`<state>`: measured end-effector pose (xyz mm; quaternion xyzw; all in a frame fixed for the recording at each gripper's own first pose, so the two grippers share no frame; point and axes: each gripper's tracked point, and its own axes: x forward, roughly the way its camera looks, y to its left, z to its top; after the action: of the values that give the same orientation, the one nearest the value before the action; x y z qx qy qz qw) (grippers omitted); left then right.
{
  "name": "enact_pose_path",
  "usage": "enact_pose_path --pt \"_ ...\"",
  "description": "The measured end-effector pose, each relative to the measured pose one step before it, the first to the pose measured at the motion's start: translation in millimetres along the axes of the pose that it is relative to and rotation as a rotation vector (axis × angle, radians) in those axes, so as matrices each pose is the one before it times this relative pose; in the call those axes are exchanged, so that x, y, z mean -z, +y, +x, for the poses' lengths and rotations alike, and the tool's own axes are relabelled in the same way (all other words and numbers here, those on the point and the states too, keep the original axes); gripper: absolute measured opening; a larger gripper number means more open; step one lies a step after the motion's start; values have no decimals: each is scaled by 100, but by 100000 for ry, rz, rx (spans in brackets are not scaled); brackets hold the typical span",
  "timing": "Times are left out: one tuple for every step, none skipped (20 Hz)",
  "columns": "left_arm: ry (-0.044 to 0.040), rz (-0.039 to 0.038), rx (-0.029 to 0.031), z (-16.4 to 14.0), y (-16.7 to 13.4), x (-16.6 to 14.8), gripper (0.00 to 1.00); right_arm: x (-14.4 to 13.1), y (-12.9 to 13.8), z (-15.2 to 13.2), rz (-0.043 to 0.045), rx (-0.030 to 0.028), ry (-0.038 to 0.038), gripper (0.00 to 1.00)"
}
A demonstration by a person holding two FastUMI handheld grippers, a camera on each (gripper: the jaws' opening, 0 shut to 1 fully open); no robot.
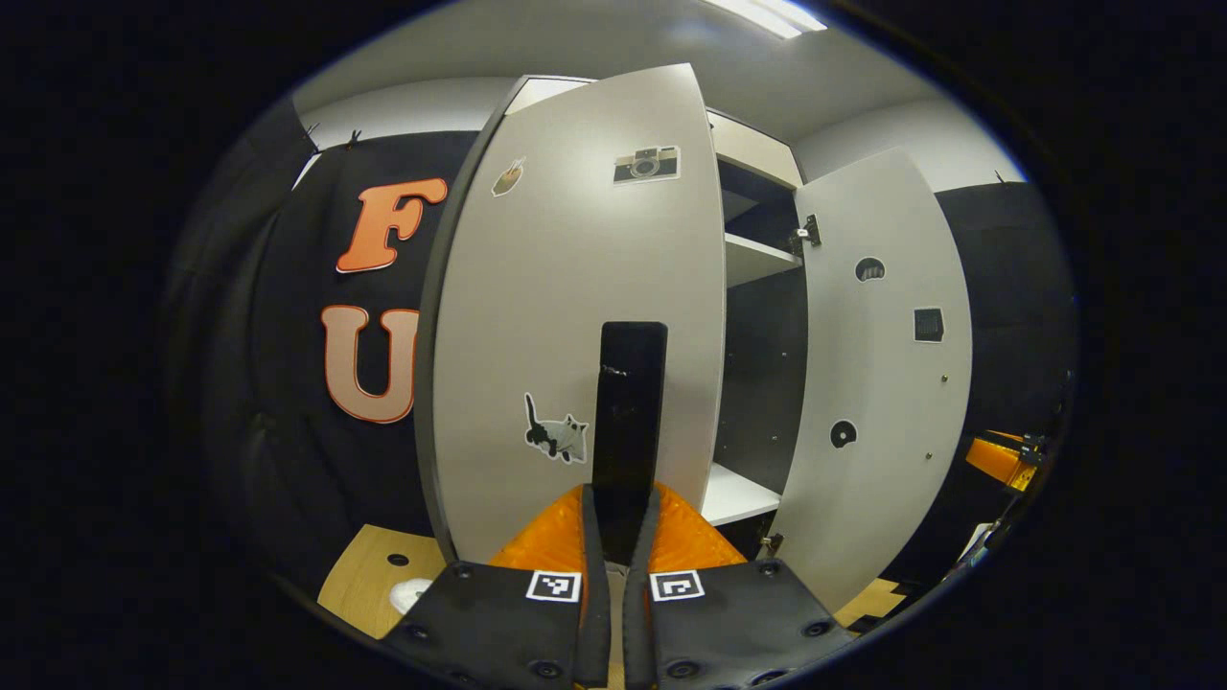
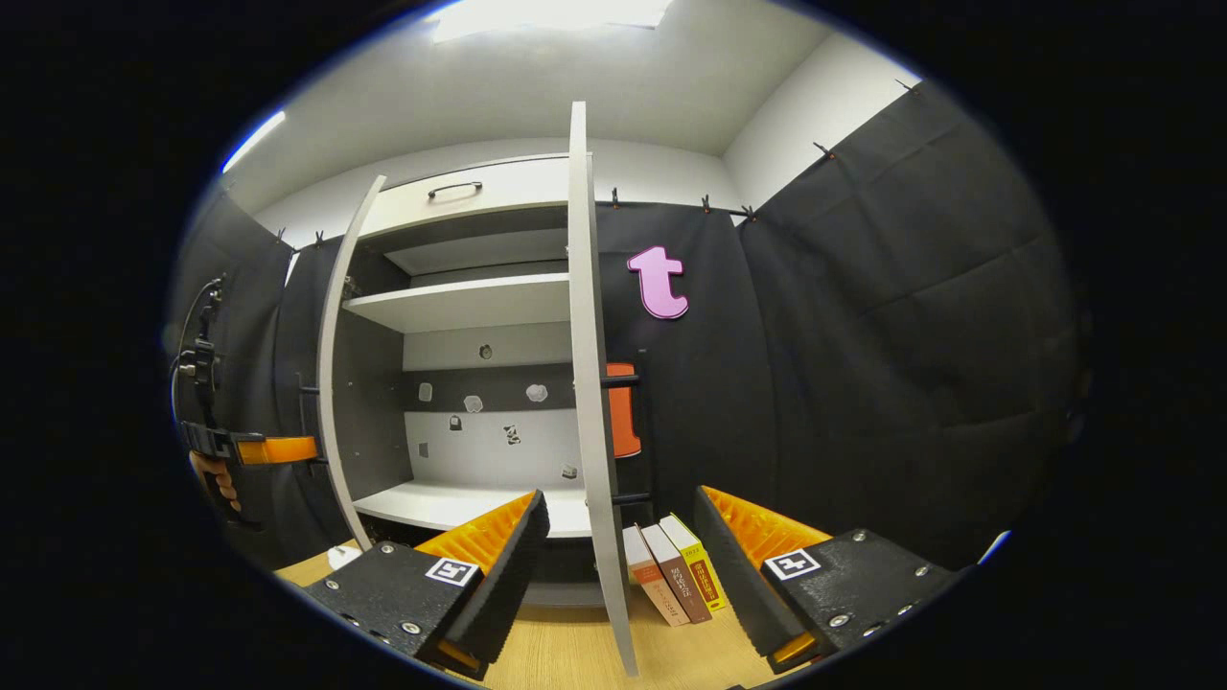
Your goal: Open the right door of the double-door shoe cabinet with the right hand, and open the left door with the left hand.
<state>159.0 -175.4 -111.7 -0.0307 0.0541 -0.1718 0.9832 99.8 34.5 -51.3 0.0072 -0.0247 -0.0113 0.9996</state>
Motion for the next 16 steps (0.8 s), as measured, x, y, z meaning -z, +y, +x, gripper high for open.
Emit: enact_pose_path --pt "-374 572 -643 -185 309 -50 12 48 192 -24 -12 -447 332 93" --pt "-276 409 -638 -135 346 -75 12 68 178 -43 -102 -386 211 93" --pt "-41 -294 -656 -70 74 8 12 -80 240 132 -54 -270 150 93" --pt "-102 20 -753 -149 118 -80 12 94 257 20 29 -330 238 93" --pt "-343 1277 -1225 -337 259 -61 12 31 290 -93 -139 -672 33 93" --pt "103 2020 -1739 -160 547 128 11 3 226 -49 -268 -385 -128 93" --pt "-859 789 -863 -106 542 -39 11 -13 123 -68 -204 -264 -152 93" --pt "-340 -1204 119 84 238 -179 11 -50 283 30 -85 -553 -4 93" --pt "-315 -2470 706 -34 -23 -187 10 -4 239 54 -128 -643 179 93" --pt "170 -2075 37 -280 -339 30 11 11 128 -59 -280 -363 46 93" --pt "40 479 -916 -181 70 5 11 2 61 -78 -352 -7 -2 93" --pt "-425 2090 -1645 -118 771 -34 11 7 93 -8 -230 -31 -232 93" --pt "-294 2370 -1378 -128 729 -190 10 -106 93 68 22 -111 -381 93" --pt "-292 249 -1085 80 661 -16 7 -73 134 26 222 -203 -209 93" --pt "207 -454 -210 -45 -89 11 7 -40 169 78 224 -220 -177 93" --pt "-128 -536 394 -167 -111 60 7 -58 157 132 91 -83 -138 93"
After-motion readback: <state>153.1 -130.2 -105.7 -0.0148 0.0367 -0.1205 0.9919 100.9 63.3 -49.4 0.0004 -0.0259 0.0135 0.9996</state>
